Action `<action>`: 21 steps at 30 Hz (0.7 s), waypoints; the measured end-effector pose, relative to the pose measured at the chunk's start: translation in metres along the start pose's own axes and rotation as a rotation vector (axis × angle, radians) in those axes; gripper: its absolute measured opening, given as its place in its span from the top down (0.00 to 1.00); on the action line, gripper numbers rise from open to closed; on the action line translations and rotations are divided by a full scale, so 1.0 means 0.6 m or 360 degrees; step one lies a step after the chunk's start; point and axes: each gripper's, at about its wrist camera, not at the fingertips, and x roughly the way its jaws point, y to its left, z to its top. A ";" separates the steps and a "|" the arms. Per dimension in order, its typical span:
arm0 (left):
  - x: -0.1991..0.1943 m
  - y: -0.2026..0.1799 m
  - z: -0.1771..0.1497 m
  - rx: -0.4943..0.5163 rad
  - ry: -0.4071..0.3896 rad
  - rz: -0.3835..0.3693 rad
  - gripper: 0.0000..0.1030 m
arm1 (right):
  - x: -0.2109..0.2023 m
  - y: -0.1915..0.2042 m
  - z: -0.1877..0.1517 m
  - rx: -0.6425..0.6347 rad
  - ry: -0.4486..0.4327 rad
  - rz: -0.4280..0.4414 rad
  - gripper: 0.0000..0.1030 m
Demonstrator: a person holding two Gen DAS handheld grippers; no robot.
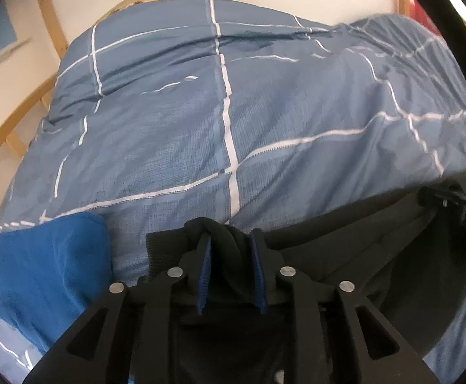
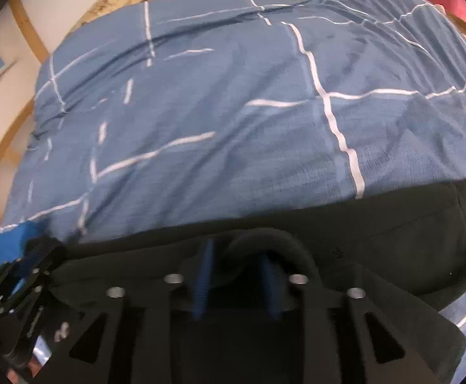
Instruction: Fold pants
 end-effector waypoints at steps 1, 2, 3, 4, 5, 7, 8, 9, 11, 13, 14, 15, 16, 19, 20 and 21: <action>-0.004 0.007 0.004 -0.0038 0.0008 -0.0023 0.72 | -0.004 0.002 0.002 -0.0005 -0.0004 0.0010 0.61; -0.010 0.017 0.008 -0.0096 0.0010 -0.0060 0.62 | -0.014 0.005 0.005 -0.0009 0.0000 0.0027 0.60; -0.016 0.026 0.012 -0.0148 0.0005 -0.0066 0.53 | -0.022 0.005 0.008 -0.0005 0.0006 0.0049 0.59; -0.019 0.033 0.016 -0.0174 0.0005 -0.0040 0.31 | -0.030 0.005 0.011 0.0004 0.0015 0.0081 0.58; -0.026 0.039 0.021 -0.0195 -0.0016 0.0021 0.30 | -0.036 0.004 0.015 0.0017 0.0031 0.0110 0.55; -0.042 0.039 0.028 -0.0145 -0.0089 0.0109 0.30 | -0.047 0.002 0.022 0.0052 0.0067 0.0121 0.55; -0.049 0.035 0.033 -0.0092 -0.0109 0.0160 0.30 | -0.057 0.004 0.027 0.0040 0.0041 0.0101 0.55; -0.055 0.031 0.036 -0.0056 -0.0122 0.0184 0.30 | -0.064 0.007 0.031 0.0019 0.0016 0.0073 0.55; -0.073 0.024 0.038 -0.0017 -0.0155 0.0196 0.30 | -0.076 0.012 0.041 -0.0028 -0.0013 0.0020 0.50; -0.094 0.018 0.033 0.0006 -0.0196 0.0171 0.30 | -0.085 0.011 0.051 -0.0026 0.0005 0.0016 0.50; -0.106 0.011 0.027 0.0028 -0.0207 0.0162 0.30 | -0.092 0.009 0.052 -0.0028 -0.0008 0.0017 0.50; -0.118 0.003 0.021 0.0056 -0.0218 0.0149 0.30 | -0.106 0.008 0.050 -0.0050 -0.0041 0.0014 0.50; -0.126 -0.003 0.016 0.0074 -0.0233 0.0131 0.30 | -0.117 0.007 0.045 -0.0072 -0.0058 0.0009 0.50; -0.162 -0.028 -0.009 0.0144 -0.0270 0.0073 0.30 | -0.147 0.001 0.023 -0.0160 -0.0080 0.0002 0.50; -0.178 -0.040 -0.019 0.0164 -0.0295 0.0031 0.30 | -0.161 -0.001 0.010 -0.0207 -0.0086 -0.0011 0.50; -0.190 -0.049 -0.026 0.0180 -0.0309 0.0000 0.30 | -0.172 -0.004 0.002 -0.0234 -0.0090 -0.0022 0.50</action>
